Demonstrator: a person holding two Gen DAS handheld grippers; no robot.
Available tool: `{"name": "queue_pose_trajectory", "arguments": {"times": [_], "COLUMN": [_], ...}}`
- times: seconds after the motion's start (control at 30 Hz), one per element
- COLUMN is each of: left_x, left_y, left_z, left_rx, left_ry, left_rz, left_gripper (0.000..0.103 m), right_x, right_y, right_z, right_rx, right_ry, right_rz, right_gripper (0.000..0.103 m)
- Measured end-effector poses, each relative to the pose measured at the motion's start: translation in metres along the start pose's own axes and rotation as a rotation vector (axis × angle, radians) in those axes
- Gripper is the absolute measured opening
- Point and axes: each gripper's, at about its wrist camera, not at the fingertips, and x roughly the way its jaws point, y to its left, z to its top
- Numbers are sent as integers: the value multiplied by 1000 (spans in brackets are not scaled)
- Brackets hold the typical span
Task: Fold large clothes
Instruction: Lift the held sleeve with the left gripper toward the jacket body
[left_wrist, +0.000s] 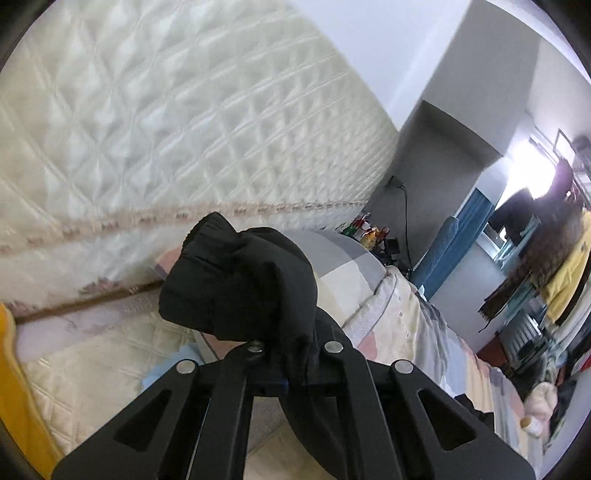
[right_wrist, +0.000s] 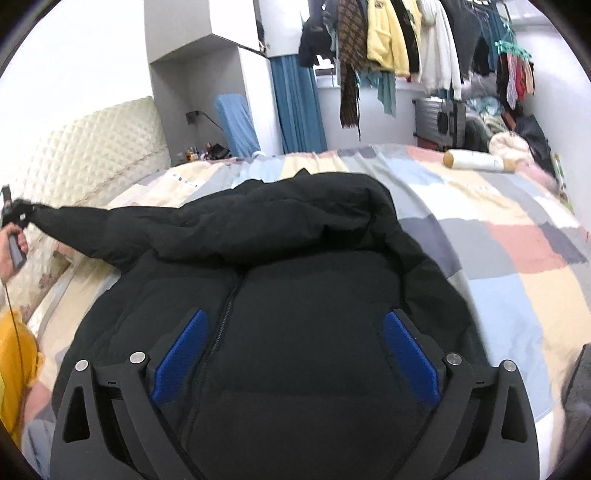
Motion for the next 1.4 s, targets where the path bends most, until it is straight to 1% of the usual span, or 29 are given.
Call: {"name": "queue_pose_trajectory", "arguments": {"times": [0.03,0.07,0.13,0.2,0.3,0.5,0.67,0.77,0.93,1.0,1.1,1.23,1.33,1.4], "left_x": [-7,-15,-28,-35,-53,-89,-121,-142,-174,-180,-189,-194,-194,-194], "left_y": [-3,-9,-26,-41,-60,-112,-160,-195,-256,-272,-303,-343,-369,-390], "left_z": [1,2,4,7,7,1,-1,-8,-29,-38,-53,-83,-108,-128], "left_rx": [4,13,56,66,81,180,211,254,341,357,396,485,544,590], "left_ry": [-4,-8,-9,-2,-5,-17,-38,-48,-55,-56,-51,-42,-31,-22], "left_rz": [-6,-17,-5,-3,-9,-9,-43,-68,-109,-122,-143,-165,-179,-204], "left_gripper": [3,3,3,3,3,2,2,2,2,2,2,2,2,3], "right_x": [-4,-7,-12,-19,-22,-29,-37,-41,-48,-51,-55,-61,-67,-69], "right_y": [-2,-4,-8,-13,-19,-20,-25,-29,-37,-40,-47,-56,-61,-64], "right_z": [-2,-3,-3,-5,-8,-11,-16,-18,-20,-22,-22,-23,-22,-21], "right_rx": [-8,-9,-7,-2,10,-21,-27,-27,-25,-21,-4,14,16,23], "right_ry": [-17,-27,-45,-62,-60,-69,-89,-100,-118,-121,-115,-118,-137,-147], "right_rz": [-3,-10,-5,-7,6,36,49,56,72,80,117,139,129,130], "right_gripper": [102,103,103,103,103,103,103,103,103,103,103,103,103,103]}}
